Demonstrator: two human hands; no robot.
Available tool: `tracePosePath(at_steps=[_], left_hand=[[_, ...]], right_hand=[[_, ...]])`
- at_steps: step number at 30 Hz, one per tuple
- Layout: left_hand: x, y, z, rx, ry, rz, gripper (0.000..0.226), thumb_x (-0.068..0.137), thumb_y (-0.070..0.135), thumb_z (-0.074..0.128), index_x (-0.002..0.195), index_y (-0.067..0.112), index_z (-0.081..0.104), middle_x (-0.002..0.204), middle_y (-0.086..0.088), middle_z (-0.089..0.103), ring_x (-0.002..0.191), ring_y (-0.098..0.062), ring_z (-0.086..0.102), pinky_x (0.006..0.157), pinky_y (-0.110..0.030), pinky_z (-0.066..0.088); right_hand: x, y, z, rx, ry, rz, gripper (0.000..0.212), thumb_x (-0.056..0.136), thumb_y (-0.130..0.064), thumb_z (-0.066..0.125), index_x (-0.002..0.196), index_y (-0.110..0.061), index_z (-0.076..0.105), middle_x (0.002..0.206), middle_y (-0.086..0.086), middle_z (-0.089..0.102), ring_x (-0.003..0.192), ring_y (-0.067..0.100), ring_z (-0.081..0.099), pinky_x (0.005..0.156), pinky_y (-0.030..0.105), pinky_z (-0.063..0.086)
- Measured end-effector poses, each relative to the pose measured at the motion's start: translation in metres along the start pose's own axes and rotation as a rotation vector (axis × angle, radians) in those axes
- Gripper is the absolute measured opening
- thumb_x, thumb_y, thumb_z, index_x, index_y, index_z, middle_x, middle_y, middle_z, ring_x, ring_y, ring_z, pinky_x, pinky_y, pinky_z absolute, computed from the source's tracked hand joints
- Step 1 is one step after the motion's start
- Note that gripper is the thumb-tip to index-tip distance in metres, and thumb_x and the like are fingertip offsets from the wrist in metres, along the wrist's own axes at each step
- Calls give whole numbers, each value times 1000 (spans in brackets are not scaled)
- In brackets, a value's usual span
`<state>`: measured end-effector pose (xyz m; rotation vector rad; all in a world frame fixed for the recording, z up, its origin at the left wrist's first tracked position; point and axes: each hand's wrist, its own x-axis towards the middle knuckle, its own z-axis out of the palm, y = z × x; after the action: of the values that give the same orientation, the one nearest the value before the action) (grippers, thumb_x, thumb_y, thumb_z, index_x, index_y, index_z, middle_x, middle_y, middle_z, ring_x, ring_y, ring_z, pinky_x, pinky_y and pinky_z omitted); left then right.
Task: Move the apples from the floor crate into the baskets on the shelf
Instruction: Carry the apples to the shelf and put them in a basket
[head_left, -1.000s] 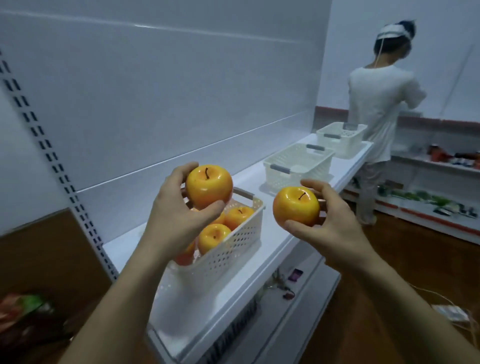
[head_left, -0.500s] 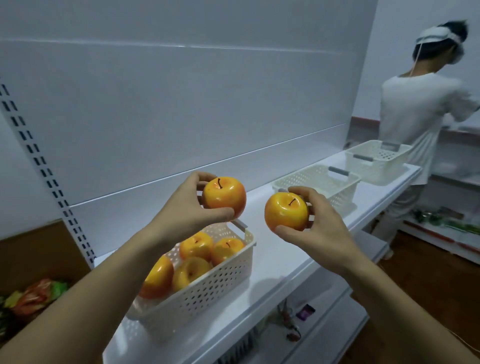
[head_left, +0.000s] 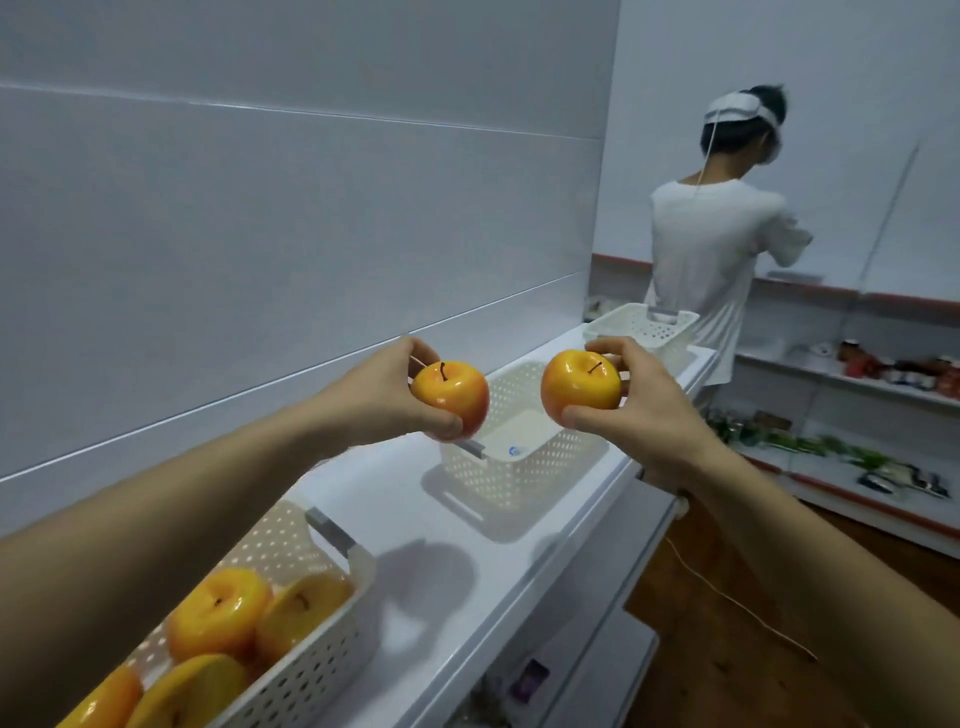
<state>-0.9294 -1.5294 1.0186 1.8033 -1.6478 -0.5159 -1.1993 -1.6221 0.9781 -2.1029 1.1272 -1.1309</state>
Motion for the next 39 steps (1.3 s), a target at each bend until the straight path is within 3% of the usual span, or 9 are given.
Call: tracePosePath(at_steps=[6,12,17,20,26,39], left_hand=[[77,-8,30,110,35,-13,75,49,47,86,113,32,50,110,9,62,96,-13,63,83,-44,58],[140,-6,66,352,7,115,73,63,46,87,124,26,53,116,4,61,101,-18,57,84,-36,52],[169,-16,87,528,-142,78,87,53,72,71,128,34,49,126,7,46,114,-18,42,95,-44,46],[180,-27,97,557,-186,87,84,58,69,78,130,39,48,128,7,36,118,-17,35,97,-41,40],[194,-44,108,601,-242,58,84,62,66,82,135,42,48,143,5,25,131,-21,26,105,-44,36],[201,-53,111,650,-328,39,88,66,65,81,140,47,38,146,5,29,131,-22,33,106,-44,39]], right_hand=[[91,44,7,-141,-102,-71,78,59,-44,86,128,-35,49,122,0,52,104,14,56,87,35,52],[154,89,26,-293,-291,-140,75,64,-43,87,129,-30,50,117,-5,57,102,15,56,75,26,44],[187,115,42,-488,-472,-222,81,59,-61,79,129,-35,48,120,-7,60,105,17,53,84,37,52],[198,127,50,-541,-555,-228,79,58,-65,76,126,-37,47,118,-9,56,108,16,47,87,41,51],[211,139,62,-615,-672,-313,75,64,-65,75,128,-34,50,116,-13,47,114,14,36,89,37,41],[221,146,67,-748,-778,-373,77,68,-64,75,134,-35,48,126,-10,56,126,18,40,99,45,36]])
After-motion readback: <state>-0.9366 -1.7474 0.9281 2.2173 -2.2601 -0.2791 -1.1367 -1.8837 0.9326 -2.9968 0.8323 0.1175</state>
